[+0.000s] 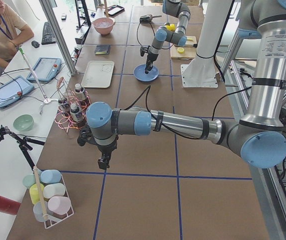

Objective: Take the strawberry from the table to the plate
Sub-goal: 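Lower the strawberry onto the plate and open the right gripper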

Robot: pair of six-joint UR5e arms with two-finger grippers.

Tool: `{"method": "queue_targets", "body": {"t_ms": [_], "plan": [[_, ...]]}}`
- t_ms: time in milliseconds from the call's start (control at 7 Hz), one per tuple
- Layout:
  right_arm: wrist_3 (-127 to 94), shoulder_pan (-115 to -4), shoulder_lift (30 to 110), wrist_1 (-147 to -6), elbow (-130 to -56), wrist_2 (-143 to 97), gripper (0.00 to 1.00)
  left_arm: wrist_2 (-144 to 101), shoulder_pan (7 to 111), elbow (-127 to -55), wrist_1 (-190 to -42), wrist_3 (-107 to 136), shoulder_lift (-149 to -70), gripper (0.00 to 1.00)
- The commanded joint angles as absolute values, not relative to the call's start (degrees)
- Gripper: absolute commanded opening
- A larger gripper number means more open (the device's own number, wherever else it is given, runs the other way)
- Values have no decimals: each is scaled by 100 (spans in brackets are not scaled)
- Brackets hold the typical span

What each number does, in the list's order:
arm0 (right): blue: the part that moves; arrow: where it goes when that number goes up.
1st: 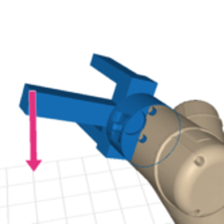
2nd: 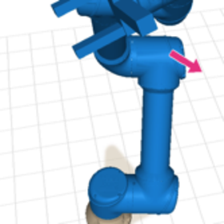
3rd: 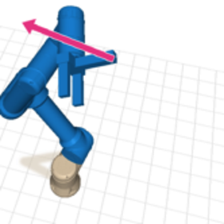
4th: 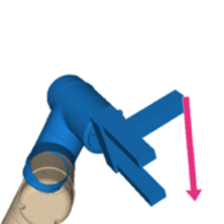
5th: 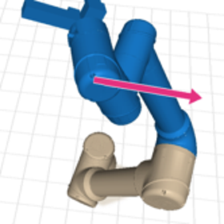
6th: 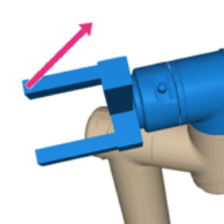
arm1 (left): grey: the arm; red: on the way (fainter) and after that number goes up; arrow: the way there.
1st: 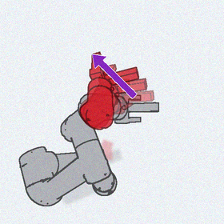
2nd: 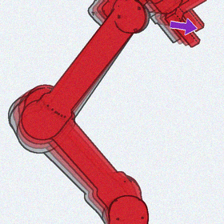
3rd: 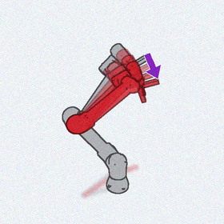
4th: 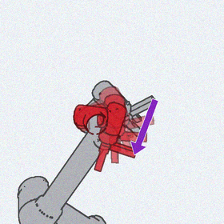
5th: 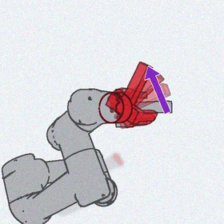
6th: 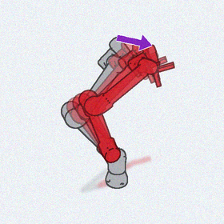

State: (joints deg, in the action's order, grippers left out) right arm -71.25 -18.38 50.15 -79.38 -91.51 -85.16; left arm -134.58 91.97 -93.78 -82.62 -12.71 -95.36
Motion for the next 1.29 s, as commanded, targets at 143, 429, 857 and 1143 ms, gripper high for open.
{"method": "queue_targets", "body": {"t_ms": [143, 429, 857, 1143], "plan": [[-7119, -1828, 5027, -7945, -9114, -8473, 48, -13465, 9193, -9378, -8262, -1274, -9536, 100], [-7128, -1828, 5018, -7937, -9114, -8473, 98, -13456, 9193, -9369, -8262, -1274, -9536, 100], [-7023, -2142, 5114, -7953, -9656, -8568, 99, -13456, 9193, -9378, -8262, -1266, -9536, 100], [-6491, -3385, 5674, -7928, -9896, -9634, 99, -13447, 9202, -9378, -8244, -1301, -9327, 100]]}}
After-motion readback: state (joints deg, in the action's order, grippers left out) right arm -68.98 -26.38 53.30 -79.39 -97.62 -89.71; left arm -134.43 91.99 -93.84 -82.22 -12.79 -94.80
